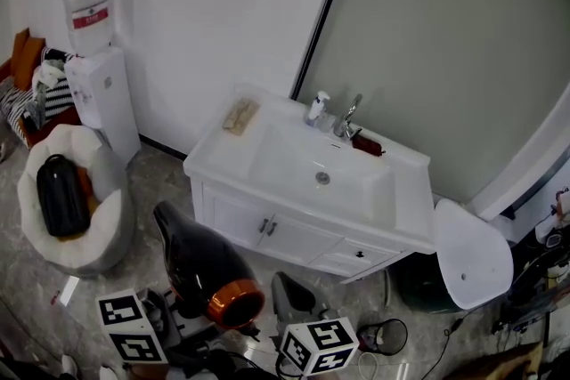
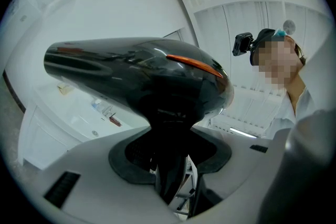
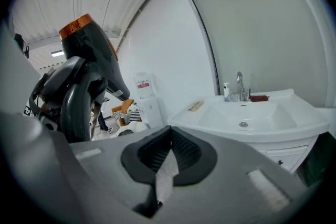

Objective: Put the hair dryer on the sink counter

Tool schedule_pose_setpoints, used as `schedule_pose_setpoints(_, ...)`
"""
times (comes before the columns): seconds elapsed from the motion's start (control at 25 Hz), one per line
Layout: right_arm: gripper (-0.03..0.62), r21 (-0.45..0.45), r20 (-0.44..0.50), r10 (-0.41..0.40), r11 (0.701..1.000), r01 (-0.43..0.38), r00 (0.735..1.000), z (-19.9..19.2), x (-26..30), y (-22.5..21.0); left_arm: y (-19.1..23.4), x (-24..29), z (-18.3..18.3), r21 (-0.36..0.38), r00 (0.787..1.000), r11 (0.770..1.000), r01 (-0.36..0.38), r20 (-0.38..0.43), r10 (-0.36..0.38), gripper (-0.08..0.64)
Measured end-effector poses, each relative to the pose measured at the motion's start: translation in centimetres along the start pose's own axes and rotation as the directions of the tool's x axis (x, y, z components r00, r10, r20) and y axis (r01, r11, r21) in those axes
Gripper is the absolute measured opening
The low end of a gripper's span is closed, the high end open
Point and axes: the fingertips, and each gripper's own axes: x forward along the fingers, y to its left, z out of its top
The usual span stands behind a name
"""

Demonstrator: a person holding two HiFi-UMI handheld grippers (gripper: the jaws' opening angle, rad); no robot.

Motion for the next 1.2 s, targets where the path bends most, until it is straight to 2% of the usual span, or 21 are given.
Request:
schedule_pose_setpoints(0.64, -0.002, -0.023, 0.000, -0.032, 0.999, 0.032, 1.000, 1.4, 3.6, -0.3, 3.3, -1.1, 2.4, -0.004, 1.000, 1.000, 0.000, 0.023, 0.000, 0.175)
schedule_pose_setpoints(1.2, -0.003, -0.021, -0.020, 0.023, 1.000, -0.024, 1.000, 2.0, 8.1, -2.5, 7.3, 1.5, 3.7, -0.011, 0.998, 0.999, -0.040, 0.039, 0.041, 0.176)
